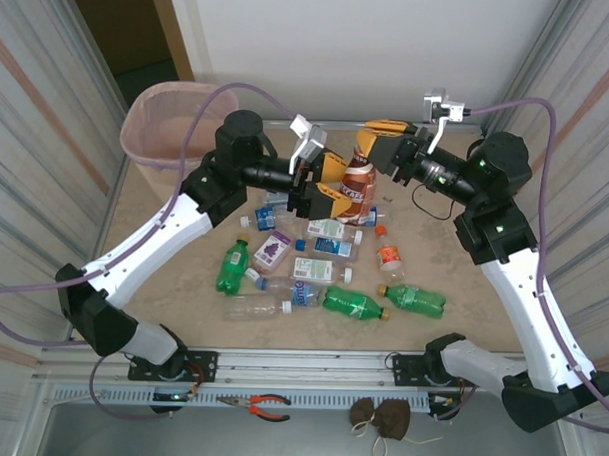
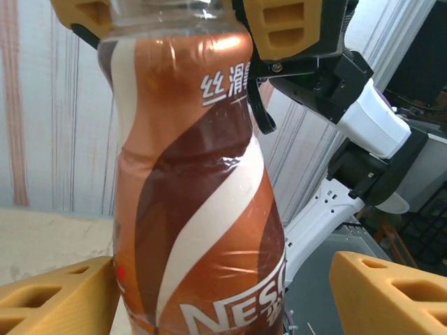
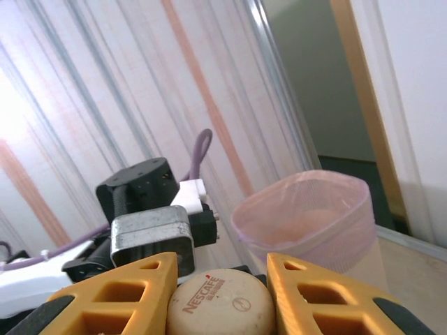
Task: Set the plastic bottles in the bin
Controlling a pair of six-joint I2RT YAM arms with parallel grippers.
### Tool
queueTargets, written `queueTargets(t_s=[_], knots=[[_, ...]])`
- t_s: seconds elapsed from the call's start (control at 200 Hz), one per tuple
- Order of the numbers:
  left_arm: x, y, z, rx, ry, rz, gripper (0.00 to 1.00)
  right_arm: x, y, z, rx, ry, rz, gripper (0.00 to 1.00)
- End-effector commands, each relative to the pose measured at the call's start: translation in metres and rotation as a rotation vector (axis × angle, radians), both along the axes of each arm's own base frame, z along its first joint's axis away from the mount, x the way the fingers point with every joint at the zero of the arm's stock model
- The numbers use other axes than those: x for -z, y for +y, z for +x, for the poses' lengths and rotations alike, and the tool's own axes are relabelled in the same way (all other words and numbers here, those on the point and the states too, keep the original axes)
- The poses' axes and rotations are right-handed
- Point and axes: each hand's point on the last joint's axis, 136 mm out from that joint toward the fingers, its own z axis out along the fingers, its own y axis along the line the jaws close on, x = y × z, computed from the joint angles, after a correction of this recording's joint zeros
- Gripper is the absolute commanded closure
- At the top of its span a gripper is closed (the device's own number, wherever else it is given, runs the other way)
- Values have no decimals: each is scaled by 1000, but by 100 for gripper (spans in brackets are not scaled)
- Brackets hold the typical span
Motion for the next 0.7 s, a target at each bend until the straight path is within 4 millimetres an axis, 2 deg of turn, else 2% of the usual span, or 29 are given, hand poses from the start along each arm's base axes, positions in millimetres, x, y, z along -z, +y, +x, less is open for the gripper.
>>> queueTargets(t_s=[0.0, 0.12, 0.281, 0.511, 0.696], knots=[[-21, 3, -24, 92, -112, -72, 25, -32, -1, -22, -56, -75, 59, 74], [-24, 3, -27, 98, -129, -84, 26, -38, 1, -28, -78, -82, 74, 74], [-20, 0, -20, 61, -130, -77, 23, -43, 3, -34, -96, -95, 87, 74], [-22, 1, -31, 133, -144, -103, 28, -49, 3, -37, -93, -112, 102, 74], [-18, -1, -29, 143, -119, -85, 31, -52, 3, -42, -104, -123, 105, 74]])
